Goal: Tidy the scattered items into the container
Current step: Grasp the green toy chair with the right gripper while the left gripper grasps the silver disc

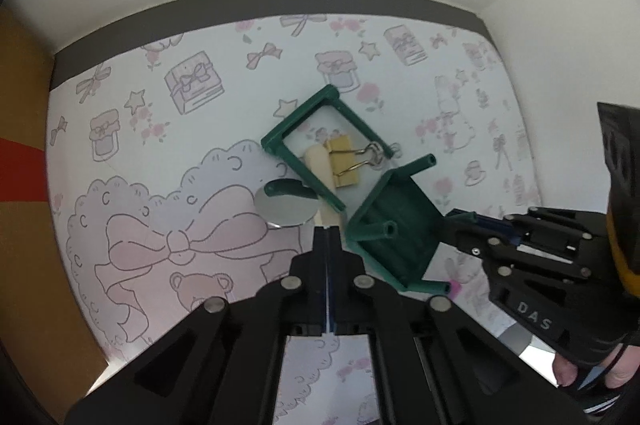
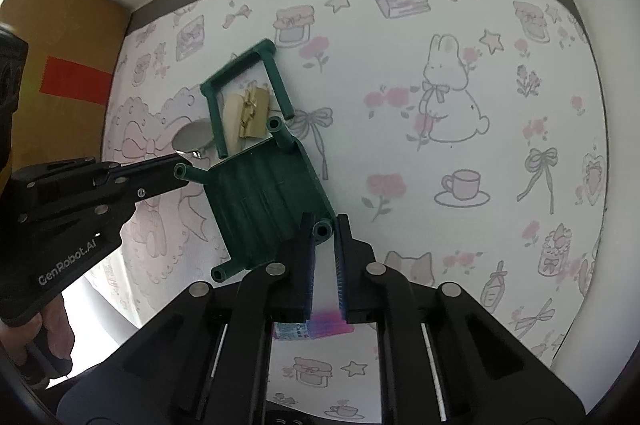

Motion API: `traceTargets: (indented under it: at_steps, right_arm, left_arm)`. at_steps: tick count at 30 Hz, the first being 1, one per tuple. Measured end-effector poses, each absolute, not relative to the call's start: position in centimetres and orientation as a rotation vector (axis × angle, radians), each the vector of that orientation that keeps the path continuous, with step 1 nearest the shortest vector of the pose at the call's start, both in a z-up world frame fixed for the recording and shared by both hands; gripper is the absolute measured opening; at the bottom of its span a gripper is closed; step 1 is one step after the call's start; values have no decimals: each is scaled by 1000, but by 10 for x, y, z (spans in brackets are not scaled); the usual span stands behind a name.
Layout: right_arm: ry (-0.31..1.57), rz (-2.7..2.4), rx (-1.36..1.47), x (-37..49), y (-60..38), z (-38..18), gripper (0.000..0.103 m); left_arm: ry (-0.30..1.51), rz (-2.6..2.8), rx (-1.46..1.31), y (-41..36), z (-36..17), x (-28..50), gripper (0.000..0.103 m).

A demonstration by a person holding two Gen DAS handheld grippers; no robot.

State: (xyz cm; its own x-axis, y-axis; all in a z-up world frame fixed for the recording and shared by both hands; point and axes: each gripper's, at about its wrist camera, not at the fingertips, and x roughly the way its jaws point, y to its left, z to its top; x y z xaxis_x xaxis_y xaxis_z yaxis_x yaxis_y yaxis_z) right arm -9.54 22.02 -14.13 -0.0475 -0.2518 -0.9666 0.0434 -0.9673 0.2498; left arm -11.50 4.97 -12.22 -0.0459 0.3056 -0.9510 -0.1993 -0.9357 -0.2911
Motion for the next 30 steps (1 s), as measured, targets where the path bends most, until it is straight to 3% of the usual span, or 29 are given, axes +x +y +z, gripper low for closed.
traceTargets:
  at_steps: [9, 11, 12, 13, 15, 30]
  right_arm:
    - [-224, -2185, 1972, -84, 226, -116, 9]
    - [-223, -2190, 1969, -82, 225, -114, 9]
    - [-221, -2190, 1967, -80, 225, -113, 9]
    - [-219, -2189, 1966, -79, 224, -112, 9]
    - [-216, -2187, 1967, -77, 223, -113, 9]
    - [-244, -2143, 2031, -95, 234, -135, 9]
  left_arm:
    - [-116, 2067, -1877, 46, -107, -110, 0]
    - [-141, 2073, -1919, 46, -115, -112, 5]
    - [-137, 2083, -1945, 44, -119, -111, 19]
    - [-134, 2094, -1957, 43, -120, -111, 45]
    - [-139, 2125, -1974, 39, -125, -111, 71]
    - [-164, 2141, -1978, 42, -151, -136, 71]
